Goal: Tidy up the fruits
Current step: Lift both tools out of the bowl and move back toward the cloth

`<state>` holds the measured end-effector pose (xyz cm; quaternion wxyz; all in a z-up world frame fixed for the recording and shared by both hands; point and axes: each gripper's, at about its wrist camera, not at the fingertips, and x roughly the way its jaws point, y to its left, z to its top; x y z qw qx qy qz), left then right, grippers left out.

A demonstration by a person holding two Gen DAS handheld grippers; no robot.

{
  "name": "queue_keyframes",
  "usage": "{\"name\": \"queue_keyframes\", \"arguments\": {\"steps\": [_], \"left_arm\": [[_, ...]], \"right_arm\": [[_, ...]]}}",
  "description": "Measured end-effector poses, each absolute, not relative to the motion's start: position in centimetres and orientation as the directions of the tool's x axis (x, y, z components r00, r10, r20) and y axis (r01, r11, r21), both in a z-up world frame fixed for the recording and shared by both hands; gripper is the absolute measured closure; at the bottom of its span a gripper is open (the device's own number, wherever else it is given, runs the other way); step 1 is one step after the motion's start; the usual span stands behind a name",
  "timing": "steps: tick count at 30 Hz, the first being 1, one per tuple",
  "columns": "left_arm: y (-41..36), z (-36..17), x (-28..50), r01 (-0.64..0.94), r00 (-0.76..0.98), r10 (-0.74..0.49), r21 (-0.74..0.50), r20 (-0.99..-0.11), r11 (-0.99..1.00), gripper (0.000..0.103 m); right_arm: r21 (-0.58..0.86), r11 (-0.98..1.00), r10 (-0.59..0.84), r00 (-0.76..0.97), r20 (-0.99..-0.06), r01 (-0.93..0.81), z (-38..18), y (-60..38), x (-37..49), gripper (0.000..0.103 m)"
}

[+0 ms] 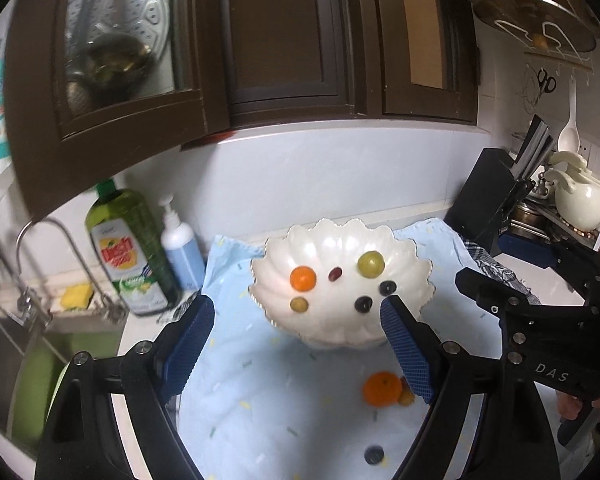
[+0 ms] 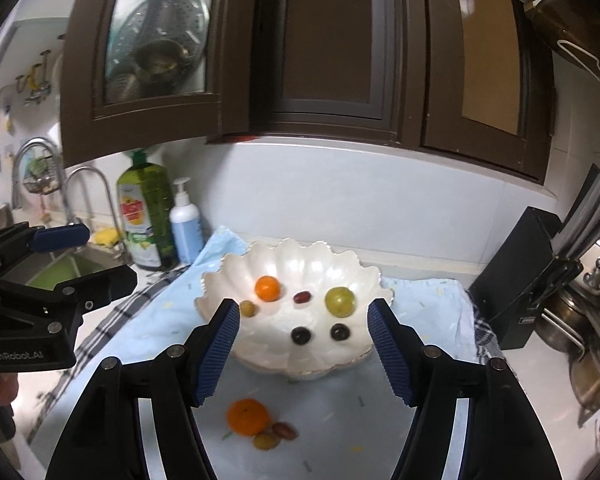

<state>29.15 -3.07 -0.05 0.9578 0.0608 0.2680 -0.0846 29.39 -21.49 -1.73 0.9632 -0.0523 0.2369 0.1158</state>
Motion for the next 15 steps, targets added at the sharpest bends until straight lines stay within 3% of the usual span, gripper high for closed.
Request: {"name": "queue_keyframes", "arguments": {"steps": [15], "left_arm": [[-4.1, -4.2, 22.9, 0.066, 0.834, -0.013, 0.077, -0.552, 0.995, 0.018]], "right_arm": [[-0.041, 0.932, 0.288, 0.802, -0.524, -0.361, -5.3, -21.6, 26.0, 0.036]]}}
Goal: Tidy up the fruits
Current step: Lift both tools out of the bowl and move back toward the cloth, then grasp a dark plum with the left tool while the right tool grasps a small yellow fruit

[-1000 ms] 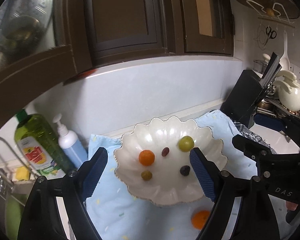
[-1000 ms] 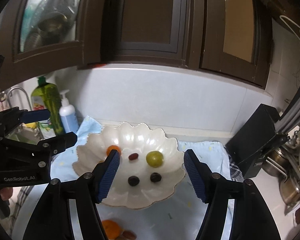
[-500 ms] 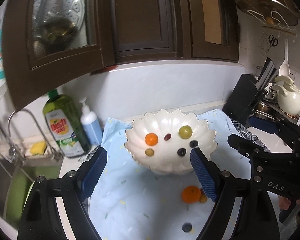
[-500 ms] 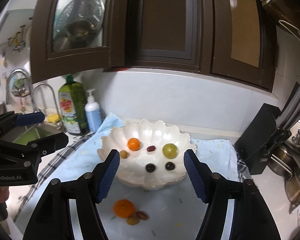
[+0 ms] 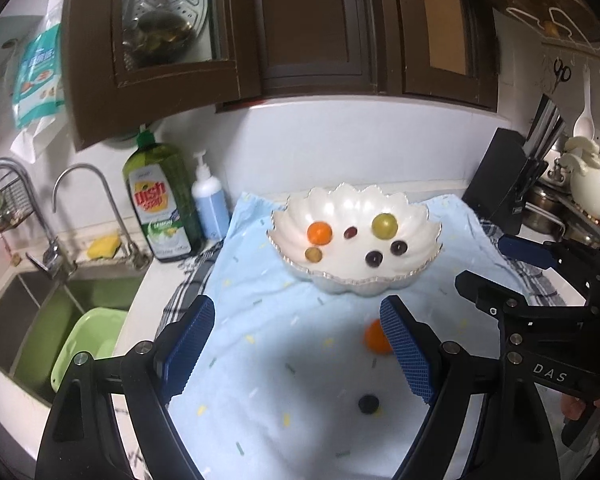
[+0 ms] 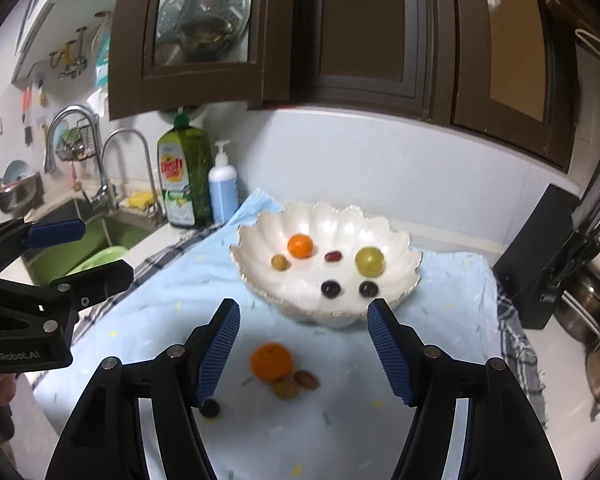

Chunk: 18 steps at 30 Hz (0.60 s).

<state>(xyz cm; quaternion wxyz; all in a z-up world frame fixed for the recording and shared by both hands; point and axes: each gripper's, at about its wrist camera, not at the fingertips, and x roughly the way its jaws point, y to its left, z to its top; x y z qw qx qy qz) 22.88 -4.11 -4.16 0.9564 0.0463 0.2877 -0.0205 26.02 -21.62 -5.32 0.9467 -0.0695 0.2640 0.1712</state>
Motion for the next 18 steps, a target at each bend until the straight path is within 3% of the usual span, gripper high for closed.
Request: {"name": "queue_keyframes", "arguments": {"steps": [12, 18], "left_arm": [[-6.0, -8.7, 20.8, 0.058, 0.823, 0.037, 0.149, -0.567, 0.987, 0.022], [-7.2, -11.3, 20.8, 0.087, 0.798, 0.033, 0.168, -0.601, 0.982, 0.027]], "right_arm": [[-0.052, 0.908, 0.301, 0.734, -0.609, -0.416, -9.9, -20.9, 25.5, 0.037], [-0.060, 0.900, 0.295, 0.703, -0.647, -0.432, -11.7, -20.5, 25.9, 0.043]]}}
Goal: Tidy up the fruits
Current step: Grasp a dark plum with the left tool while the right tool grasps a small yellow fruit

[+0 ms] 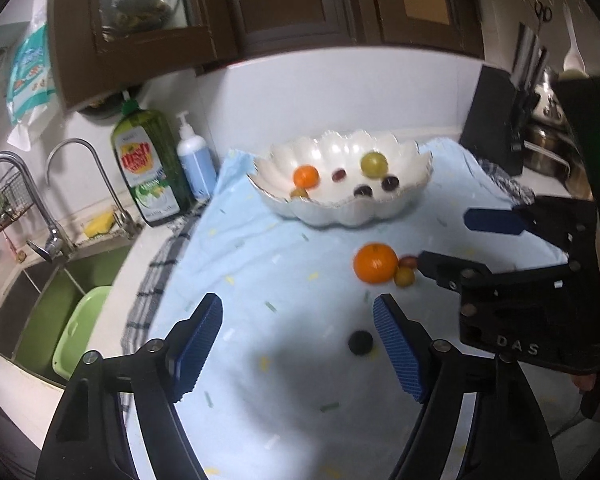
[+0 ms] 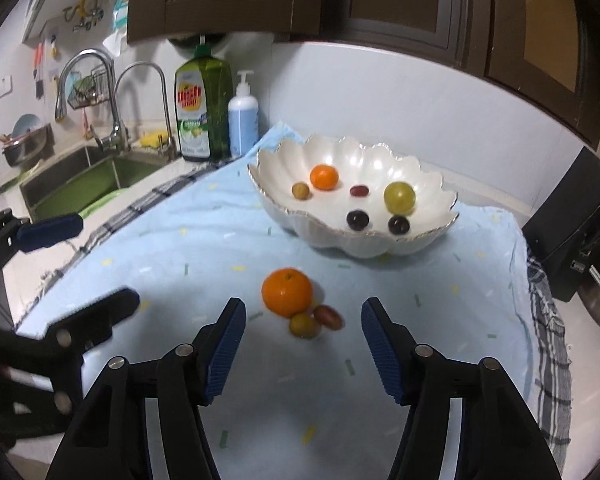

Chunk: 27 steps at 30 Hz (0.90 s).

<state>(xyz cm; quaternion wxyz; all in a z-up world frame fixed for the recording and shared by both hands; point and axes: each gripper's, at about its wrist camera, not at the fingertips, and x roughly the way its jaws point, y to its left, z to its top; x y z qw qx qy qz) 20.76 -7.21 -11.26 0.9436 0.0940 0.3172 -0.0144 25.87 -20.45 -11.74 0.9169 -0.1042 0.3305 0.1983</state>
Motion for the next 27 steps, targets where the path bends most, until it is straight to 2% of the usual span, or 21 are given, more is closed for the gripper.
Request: {"name": "queue_keyframes", "arguments": {"steps": [16, 21, 27], "left_arm": [[-9.0, -17.0, 23.2, 0.151, 0.686, -0.030, 0.102, -0.727, 0.983, 0.049], [-9.1, -17.8, 24.0, 0.152, 0.666, -0.039, 0.083, -0.745, 0.985, 0.062], [-9.3, -18.3, 24.3, 0.166, 0.650, -0.056, 0.070, -0.758, 0.984, 0.073]], "right_arm": [[-0.037, 0.898, 0.265, 0.606, -0.750, -0.439, -16.6, -19.7, 28.3, 0.057], [-0.034, 0.897, 0.261, 0.591, -0.763, -0.440, -17.2, -19.3, 29.2, 0.061], [-0.030, 0.893, 0.262, 0.574, -0.776, -0.449, -18.0, -18.9, 30.0, 0.066]]}}
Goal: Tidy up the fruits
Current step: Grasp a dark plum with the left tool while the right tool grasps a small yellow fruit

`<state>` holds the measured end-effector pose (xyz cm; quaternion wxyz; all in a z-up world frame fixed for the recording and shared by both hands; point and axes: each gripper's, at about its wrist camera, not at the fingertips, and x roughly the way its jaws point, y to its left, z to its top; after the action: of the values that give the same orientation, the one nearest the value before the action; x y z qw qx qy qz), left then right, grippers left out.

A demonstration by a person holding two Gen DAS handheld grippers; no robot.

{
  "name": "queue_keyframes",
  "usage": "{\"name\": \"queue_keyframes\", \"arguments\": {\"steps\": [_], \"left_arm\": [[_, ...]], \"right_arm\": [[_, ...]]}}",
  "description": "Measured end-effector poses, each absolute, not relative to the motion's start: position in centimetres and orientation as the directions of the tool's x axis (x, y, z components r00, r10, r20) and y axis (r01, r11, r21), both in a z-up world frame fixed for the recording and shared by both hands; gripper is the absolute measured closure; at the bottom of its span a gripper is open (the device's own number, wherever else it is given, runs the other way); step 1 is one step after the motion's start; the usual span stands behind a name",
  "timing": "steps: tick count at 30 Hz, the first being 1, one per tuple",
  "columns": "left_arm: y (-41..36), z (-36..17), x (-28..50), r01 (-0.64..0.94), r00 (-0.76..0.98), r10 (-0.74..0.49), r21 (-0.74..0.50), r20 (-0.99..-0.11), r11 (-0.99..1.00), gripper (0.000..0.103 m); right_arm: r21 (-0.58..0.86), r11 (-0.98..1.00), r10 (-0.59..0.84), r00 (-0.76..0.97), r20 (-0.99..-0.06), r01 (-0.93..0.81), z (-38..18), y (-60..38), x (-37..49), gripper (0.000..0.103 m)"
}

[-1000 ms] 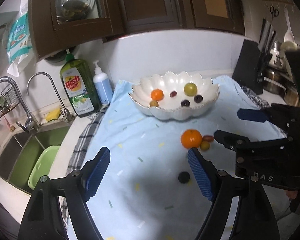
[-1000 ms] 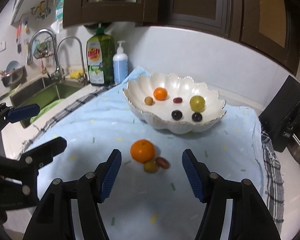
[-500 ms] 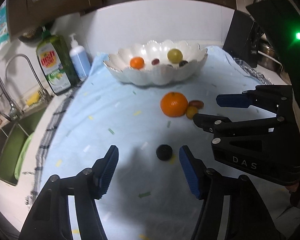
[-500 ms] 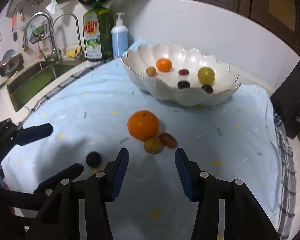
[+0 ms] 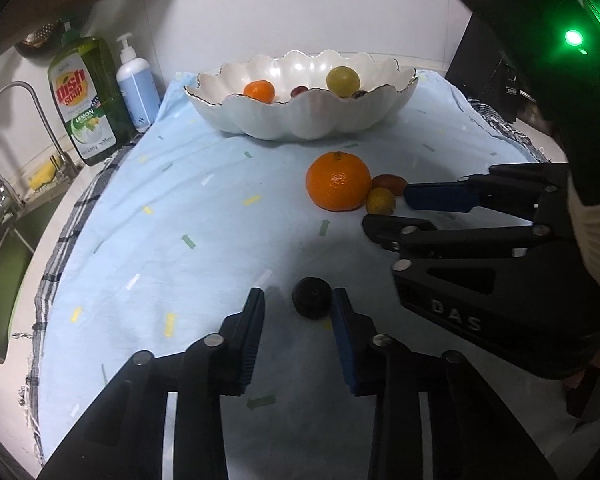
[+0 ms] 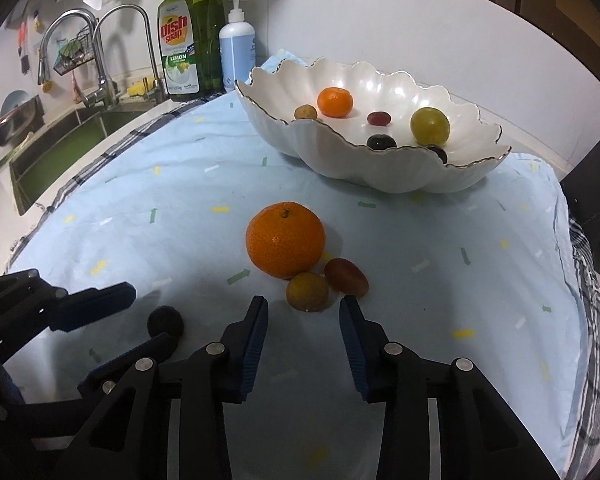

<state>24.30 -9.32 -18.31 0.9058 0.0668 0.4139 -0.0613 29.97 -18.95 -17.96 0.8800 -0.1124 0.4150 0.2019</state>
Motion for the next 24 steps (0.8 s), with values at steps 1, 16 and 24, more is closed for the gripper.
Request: {"name": "queue_keyframes", "arguments": {"steps": [1, 16, 24], "left_arm": [[-9.4, -18.3, 24.3, 0.169, 0.650, -0.057, 0.071, -0.758, 0.983, 0.074], [-9.1, -17.9, 24.4, 0.169, 0.651, -0.081, 0.040, -0.755, 0.985, 0.084], [-8.3, -15.8, 23.9, 0.146, 0.692, -0.088, 0.018, -0.717, 0.989, 0.084]], "right_arm": [[-0.029, 0.892, 0.264, 0.572, -0.777, -0.450, -18.0, -18.9, 30.0, 0.068], [-0.027, 0.896, 0.265, 0.581, -0.769, -0.444, -17.8, -18.9, 29.7, 0.079], [-0.011, 0.902, 0.279, 0.602, -0.748, -0.431, -16.4, -19.4, 28.4, 0.079]]}}
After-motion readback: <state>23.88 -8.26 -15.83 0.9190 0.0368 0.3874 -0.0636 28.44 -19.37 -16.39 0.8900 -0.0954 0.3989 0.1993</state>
